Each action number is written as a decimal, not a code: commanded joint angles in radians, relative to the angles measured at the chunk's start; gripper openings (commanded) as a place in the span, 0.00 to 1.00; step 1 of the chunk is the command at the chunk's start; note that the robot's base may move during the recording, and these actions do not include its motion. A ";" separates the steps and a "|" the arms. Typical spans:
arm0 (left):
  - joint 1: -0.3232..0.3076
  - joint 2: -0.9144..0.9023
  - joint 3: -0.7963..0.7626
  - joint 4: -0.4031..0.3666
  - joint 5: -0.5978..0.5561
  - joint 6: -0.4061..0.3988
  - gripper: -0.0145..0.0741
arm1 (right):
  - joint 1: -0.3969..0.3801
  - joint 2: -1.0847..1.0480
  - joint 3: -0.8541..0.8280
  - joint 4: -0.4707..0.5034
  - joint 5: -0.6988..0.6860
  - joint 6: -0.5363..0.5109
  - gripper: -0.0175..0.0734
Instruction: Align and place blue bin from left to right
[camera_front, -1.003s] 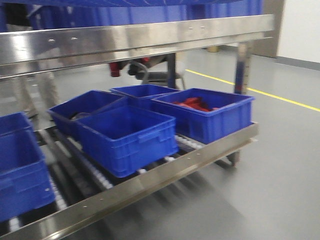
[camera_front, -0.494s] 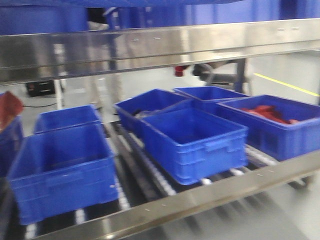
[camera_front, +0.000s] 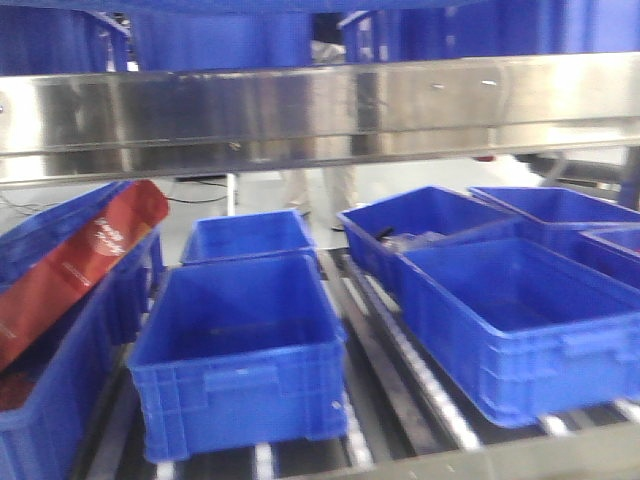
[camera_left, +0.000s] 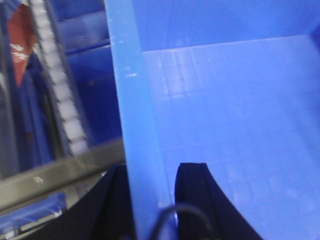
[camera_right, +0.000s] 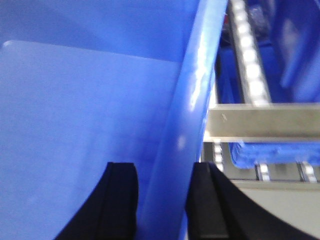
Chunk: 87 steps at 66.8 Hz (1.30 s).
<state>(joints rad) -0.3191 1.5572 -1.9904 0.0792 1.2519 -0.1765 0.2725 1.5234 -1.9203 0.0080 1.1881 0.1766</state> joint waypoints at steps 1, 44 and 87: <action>-0.005 -0.035 -0.016 -0.001 -0.048 0.008 0.04 | -0.009 -0.009 -0.012 -0.068 -0.059 0.018 0.12; -0.005 -0.035 -0.016 -0.001 -0.048 0.008 0.04 | -0.009 -0.009 -0.012 -0.068 -0.059 0.018 0.12; -0.005 -0.035 -0.016 -0.001 -0.048 0.008 0.04 | -0.009 -0.009 -0.012 -0.068 -0.059 0.018 0.12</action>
<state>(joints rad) -0.3191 1.5572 -1.9904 0.0792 1.2519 -0.1765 0.2725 1.5257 -1.9203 0.0061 1.1881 0.1766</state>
